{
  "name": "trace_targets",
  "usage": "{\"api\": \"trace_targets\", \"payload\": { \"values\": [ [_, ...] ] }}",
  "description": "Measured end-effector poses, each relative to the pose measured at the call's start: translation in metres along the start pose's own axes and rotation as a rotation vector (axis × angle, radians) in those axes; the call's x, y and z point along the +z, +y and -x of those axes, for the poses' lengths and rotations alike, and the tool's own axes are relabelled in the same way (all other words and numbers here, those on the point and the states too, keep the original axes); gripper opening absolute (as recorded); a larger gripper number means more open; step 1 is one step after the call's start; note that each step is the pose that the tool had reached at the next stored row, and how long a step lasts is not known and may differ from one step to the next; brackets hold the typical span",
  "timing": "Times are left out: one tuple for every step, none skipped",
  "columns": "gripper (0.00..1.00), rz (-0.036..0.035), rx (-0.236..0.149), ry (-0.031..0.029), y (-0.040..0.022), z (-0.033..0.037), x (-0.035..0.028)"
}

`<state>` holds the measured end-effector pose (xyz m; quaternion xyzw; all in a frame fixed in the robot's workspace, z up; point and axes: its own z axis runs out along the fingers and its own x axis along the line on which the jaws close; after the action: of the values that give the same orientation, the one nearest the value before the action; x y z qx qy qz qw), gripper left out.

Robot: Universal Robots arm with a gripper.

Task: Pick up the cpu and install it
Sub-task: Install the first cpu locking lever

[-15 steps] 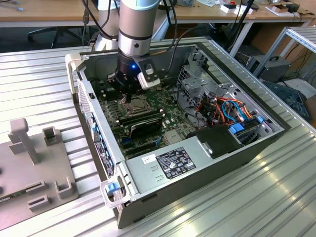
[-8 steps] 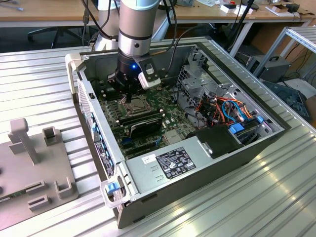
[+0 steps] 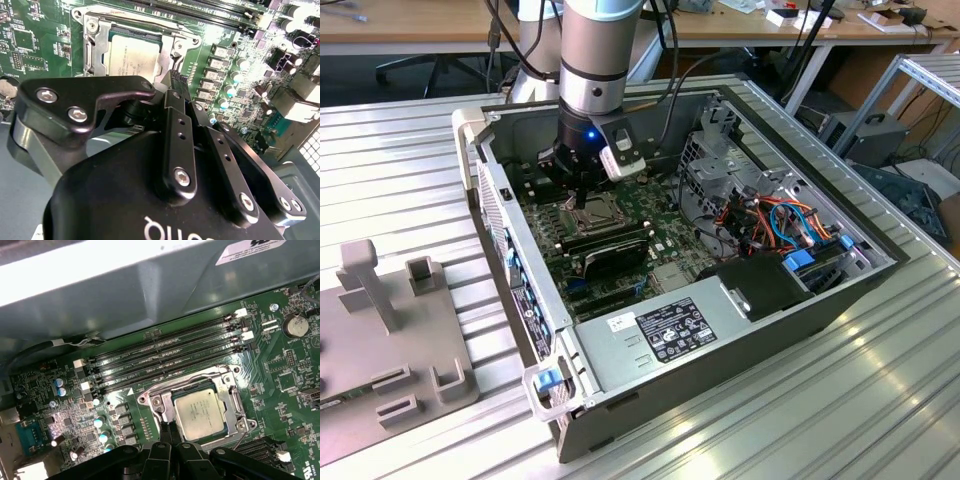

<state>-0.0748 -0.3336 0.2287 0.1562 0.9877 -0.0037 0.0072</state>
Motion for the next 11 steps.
{"api": "trace_targets", "payload": {
  "values": [
    [0.11, 0.0001, -0.003, 0.0000, 0.0000, 0.0000, 0.0000],
    [0.11, 0.0001, -0.006, 0.0000, 0.0000, 0.0000, 0.0000],
    [0.11, 0.0002, -0.010, 0.0000, 0.0000, 0.0000, 0.0000],
    [0.11, 0.0004, -0.020, -0.0001, 0.0000, 0.0000, 0.0000],
    [0.11, 0.0005, -0.029, -0.0002, 0.0000, 0.0000, 0.0000],
    [0.11, 0.0007, -0.039, -0.0002, 0.0000, 0.0000, 0.0000],
    [0.11, 0.0009, -0.059, -0.0003, 0.0000, 0.0000, 0.0000],
    [0.11, 0.0011, -0.071, -0.0004, 0.0000, 0.0000, 0.0000],
    [0.11, 0.0013, -0.082, -0.0004, 0.0000, 0.0000, 0.0000],
    [0.11, 0.0016, -0.107, -0.0005, 0.0000, 0.0000, 0.0000],
    [0.11, 0.0018, -0.117, -0.0006, 0.0000, 0.0000, 0.0000]
  ]
}}
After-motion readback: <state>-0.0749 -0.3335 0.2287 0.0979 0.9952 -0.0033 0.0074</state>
